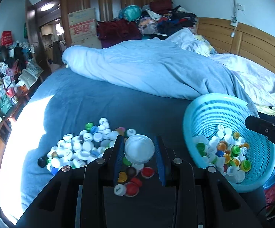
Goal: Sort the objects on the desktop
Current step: 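Carry both white caps over the basket with both tools, then hold both white caps above the basket with both tools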
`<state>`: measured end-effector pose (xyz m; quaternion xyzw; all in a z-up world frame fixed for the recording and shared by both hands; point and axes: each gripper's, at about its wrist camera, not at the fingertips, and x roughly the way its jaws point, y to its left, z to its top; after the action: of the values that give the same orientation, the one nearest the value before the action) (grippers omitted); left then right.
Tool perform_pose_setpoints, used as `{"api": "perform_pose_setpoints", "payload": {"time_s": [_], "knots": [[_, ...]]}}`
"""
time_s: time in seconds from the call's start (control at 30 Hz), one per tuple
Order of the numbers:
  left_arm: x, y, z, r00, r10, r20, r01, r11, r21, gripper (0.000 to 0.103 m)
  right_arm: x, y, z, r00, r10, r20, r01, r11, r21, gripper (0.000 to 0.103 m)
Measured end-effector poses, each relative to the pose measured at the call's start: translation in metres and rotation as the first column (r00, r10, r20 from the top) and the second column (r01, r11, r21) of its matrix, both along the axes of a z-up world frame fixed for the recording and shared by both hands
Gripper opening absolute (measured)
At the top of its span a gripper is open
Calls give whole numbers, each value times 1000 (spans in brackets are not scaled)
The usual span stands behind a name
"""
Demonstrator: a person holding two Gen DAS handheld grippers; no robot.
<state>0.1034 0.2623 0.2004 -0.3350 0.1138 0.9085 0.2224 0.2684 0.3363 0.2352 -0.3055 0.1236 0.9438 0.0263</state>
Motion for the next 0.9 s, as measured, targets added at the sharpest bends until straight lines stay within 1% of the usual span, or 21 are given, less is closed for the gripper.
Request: {"api": "perform_pose_setpoints", "payload": {"time_s": [0.2,0.4,0.53,0.63,0.73,0.9], "knots": [[1,31,-2,998,-59,33,60,998,-13,27,14,19,0,999,-46,-7,46,999,0,44],[5,69,-1,989,-132,65,133,991,-13,27,25,36,0,996,-89,-10,89,996,-7,44],[8,96,1,977,-194,90,195,981,-3,27,31,44,-1,993,-114,-9,113,993,-11,44],[9,113,1,969,-222,108,224,975,0,27,38,51,-2,991,-136,-8,136,991,-13,44],[10,132,0,956,-256,141,258,966,9,27,43,59,-3,988,-156,1,156,988,-10,44],[14,158,-5,940,-296,172,298,954,13,27,50,76,-9,980,-195,33,195,981,8,44]]}}
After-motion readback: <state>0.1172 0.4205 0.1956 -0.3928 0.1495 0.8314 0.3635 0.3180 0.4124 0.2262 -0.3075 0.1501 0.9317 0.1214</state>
